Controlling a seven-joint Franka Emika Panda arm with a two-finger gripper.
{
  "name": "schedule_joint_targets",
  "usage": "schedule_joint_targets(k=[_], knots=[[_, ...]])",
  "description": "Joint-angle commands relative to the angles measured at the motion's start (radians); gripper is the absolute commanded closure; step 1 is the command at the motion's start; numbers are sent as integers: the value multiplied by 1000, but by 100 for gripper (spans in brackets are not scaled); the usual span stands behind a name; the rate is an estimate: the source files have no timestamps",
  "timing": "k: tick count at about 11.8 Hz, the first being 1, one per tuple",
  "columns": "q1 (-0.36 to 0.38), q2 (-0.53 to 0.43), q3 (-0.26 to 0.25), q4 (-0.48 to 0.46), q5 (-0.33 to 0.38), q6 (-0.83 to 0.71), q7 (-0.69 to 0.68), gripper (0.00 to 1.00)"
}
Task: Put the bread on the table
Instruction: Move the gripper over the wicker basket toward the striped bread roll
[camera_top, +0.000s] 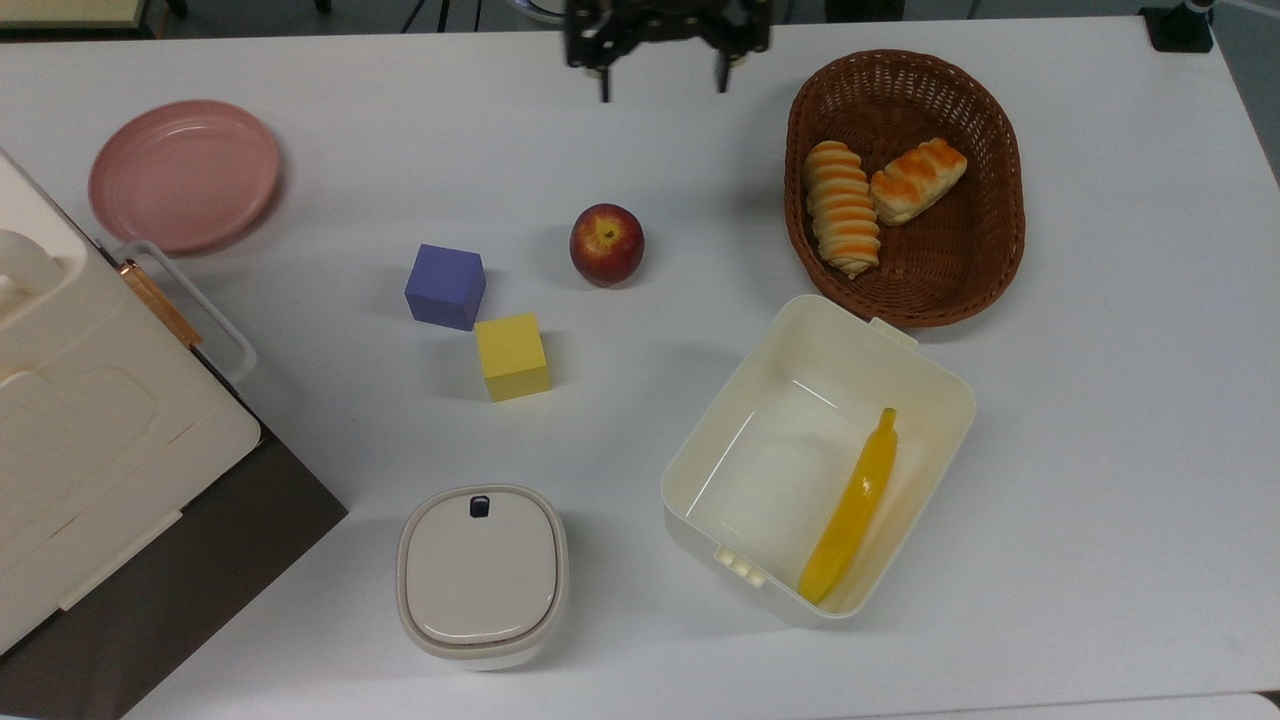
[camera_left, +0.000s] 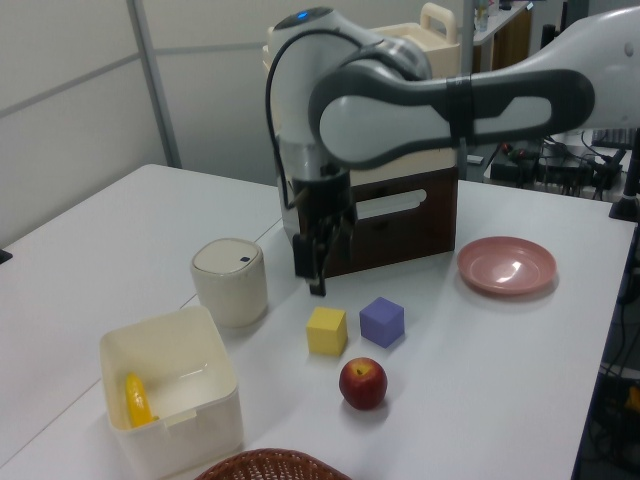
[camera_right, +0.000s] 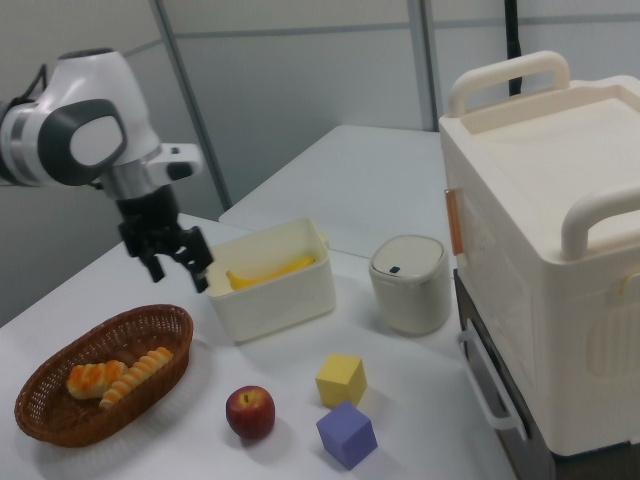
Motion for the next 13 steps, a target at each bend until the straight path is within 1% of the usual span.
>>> schedule_joint_targets(k=[1,4,5,7,10,12,13], knots=[[24,29,92,-47,18,35,78,0],[145,84,90,-82,20,153,170,0],[169,103,89,-89,21,170,170,0],[230,172,81,-87,21,196,183,0],[270,253,81,-90,18,274,222,0],[275,270,81,-93,11,274,240,0],[278,273,81,-93,5,276,284,0]])
